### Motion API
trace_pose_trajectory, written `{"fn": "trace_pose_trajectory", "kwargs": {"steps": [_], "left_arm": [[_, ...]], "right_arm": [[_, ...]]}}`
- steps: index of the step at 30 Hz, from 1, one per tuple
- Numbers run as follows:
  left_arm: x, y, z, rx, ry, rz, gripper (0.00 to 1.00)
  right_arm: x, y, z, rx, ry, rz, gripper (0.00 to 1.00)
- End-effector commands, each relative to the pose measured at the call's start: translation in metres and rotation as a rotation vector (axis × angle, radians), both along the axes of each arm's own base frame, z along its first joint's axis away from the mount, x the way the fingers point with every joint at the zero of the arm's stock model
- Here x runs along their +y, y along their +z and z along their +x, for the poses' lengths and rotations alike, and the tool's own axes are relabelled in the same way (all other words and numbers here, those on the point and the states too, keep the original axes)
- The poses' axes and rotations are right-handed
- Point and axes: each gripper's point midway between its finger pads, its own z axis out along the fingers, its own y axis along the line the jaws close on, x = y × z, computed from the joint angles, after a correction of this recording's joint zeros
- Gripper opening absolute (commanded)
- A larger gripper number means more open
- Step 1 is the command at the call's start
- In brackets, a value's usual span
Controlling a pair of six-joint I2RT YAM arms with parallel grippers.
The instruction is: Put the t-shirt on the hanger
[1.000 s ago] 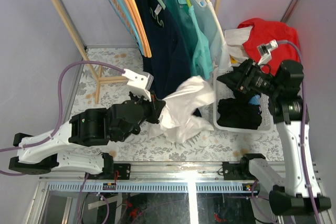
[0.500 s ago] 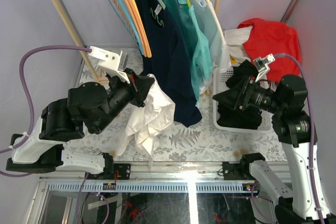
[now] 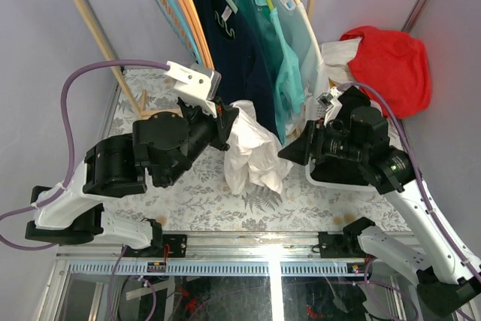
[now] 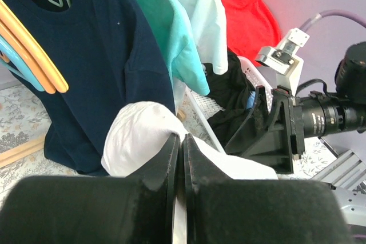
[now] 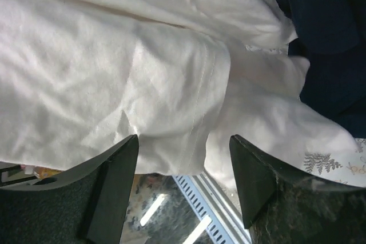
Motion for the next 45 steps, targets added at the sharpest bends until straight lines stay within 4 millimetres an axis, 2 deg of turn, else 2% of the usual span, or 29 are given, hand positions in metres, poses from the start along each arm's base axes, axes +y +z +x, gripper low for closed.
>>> {"fn": "trace_pose_trajectory", "kwargs": {"steps": [1,7,12,21,26,29,35,41,45], "left_arm": [[0.007,0.025,0.008,-0.046,0.041,-0.053,0.00],[-0.004,0.022,0.016,-0.044,0.040,-0.036,0.00],[-0.006,0.021,0.018,-0.043,0.044,-0.033,0.00],[-0.003,0.019,0.020,-0.041,0.052,-0.034,0.00],[-0.009,0.015,0.023,-0.035,0.050,-0.030,0.00],[-0.009,0.014,0.025,-0.031,0.051,-0.031,0.00],[-0.012,0.011,0.026,-0.023,0.050,-0.030,0.00],[-0.008,0.009,0.027,-0.017,0.062,-0.032,0.00],[-0.005,0.010,0.026,-0.013,0.064,-0.039,0.00]], "right_arm": [[-0.001,0.029,0.005,-0.210,-0.022,0.057,0.73],[0.011,0.014,0.003,-0.172,0.028,0.111,0.73],[0.009,0.006,-0.002,-0.164,0.032,0.106,0.72],[0.003,0.008,-0.036,-0.187,0.112,0.157,0.78],[0.008,0.012,-0.044,-0.189,0.166,0.199,0.80],[0.010,0.017,-0.042,-0.208,0.173,0.198,0.81],[0.018,0.014,-0.022,-0.235,0.136,0.115,0.78],[0.036,0.013,-0.025,-0.273,0.165,0.049,0.78],[0.050,0.004,-0.025,-0.270,0.170,0.008,0.73]]}}
